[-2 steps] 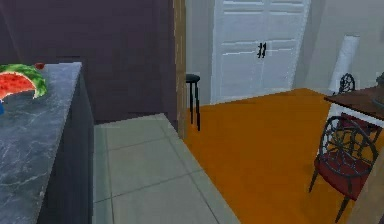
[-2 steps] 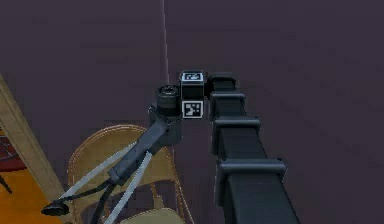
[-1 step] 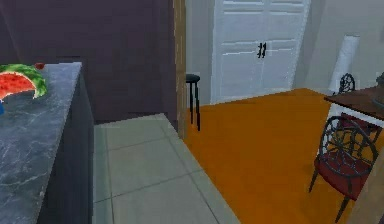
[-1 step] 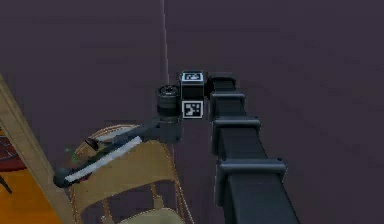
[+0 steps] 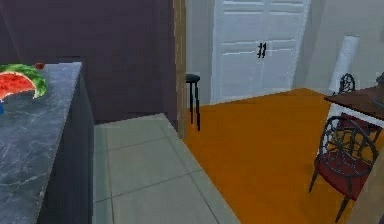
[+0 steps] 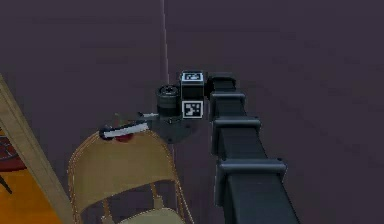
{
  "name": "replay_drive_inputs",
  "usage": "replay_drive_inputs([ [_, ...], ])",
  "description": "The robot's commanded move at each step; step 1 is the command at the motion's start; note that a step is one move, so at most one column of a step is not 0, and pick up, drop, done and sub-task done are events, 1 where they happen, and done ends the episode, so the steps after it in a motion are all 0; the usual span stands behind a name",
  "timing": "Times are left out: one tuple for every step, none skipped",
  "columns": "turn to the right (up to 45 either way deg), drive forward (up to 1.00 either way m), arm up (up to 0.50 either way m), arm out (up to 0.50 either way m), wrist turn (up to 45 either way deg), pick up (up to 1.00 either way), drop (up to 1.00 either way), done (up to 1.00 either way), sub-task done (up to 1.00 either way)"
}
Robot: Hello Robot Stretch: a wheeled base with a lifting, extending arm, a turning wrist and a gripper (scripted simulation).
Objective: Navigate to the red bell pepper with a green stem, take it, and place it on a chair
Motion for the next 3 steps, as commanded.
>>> replay_drive_inputs([
  [0.0, 0.00, -0.36, 0.00, 0.0, 0.00, 0.00, 0.00, 0.00],
  [0.0, 0.00, -0.32, 0.00, 0.0, 0.00, 0.00, 0.00, 0.00],
  [0.0, 0.00, 0.00, 0.00, 0.0, 0.00, 1.00, 0.00, 0.00],
])
